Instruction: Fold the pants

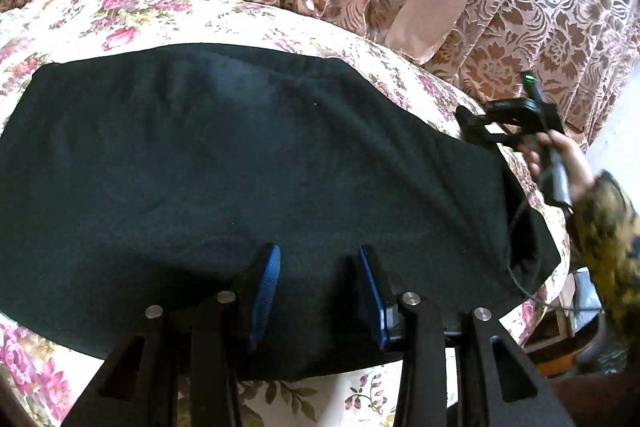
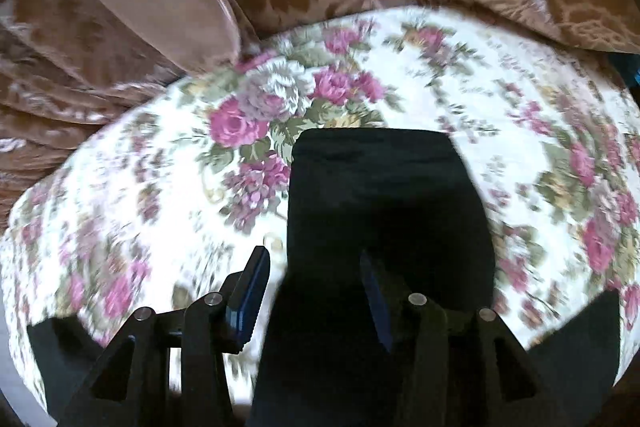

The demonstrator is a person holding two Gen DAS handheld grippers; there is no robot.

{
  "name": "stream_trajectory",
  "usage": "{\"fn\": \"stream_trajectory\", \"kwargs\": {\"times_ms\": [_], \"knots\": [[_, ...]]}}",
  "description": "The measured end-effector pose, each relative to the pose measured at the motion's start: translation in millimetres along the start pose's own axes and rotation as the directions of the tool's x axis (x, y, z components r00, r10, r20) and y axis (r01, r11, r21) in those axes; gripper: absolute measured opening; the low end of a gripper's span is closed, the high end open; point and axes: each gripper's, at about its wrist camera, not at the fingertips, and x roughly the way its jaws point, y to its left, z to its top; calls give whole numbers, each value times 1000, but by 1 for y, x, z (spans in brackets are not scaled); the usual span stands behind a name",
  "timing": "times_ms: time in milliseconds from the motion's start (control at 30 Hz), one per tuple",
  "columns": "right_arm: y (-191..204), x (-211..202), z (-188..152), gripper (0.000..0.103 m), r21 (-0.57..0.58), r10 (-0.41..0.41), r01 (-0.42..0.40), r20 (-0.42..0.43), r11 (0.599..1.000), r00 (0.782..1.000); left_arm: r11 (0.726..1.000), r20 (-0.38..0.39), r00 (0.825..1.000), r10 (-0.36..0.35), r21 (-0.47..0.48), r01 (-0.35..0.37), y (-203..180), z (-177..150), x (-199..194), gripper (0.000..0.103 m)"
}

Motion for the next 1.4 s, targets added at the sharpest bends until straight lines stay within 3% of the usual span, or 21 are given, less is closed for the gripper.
{"fn": "stream_trajectory", "kwargs": {"times_ms": [133,233,300,433,533,633,800,900,1167,1233,1300,1400], "knots": [[16,36,7,47,-61,-117,113,-68,992,991,1000,-3,1000,-5,2,5,0,0,1,41],[22,41,2,12,-142,-216,207,-54,968,975,1000,-2,1000,-14,-8,14,2,0,2,41],[16,25,-2,6,-133,-156,153,-17,979,988,1000,0,1000,-16,-10,16,2,0,1,41],[-21,-34,-16,6,-30,41,-38,105,999,994,1000,-1,1000,-12,-8,12,2,0,1,41],[-67,-98,-40,6,41,197,-213,242,976,950,1000,-2,1000,-10,-11,10,0,0,-1,41],[-109,-149,-65,6,97,278,-329,347,939,896,1000,-4,1000,-21,-21,21,-2,1,-3,42],[-178,-188,-109,6,189,294,-408,443,893,847,999,-17,999,-32,-6,32,-16,-2,-6,42],[-217,-188,-143,6,267,261,-413,461,871,848,999,-33,999,-39,20,40,-27,-5,-5,42],[-287,-126,-206,8,470,223,-405,394,785,891,993,-72,995,-62,96,68,-59,-7,0,42],[-293,-120,-217,12,485,227,-405,384,775,895,991,-82,995,-59,118,68,-67,-8,3,42],[-299,-114,-225,31,503,243,-422,383,755,891,989,-95,994,-62,125,74,-72,-10,6,42],[-308,-113,-228,34,520,264,-461,409,719,874,988,-104,993,-59,134,73,-76,-12,9,42]]}}
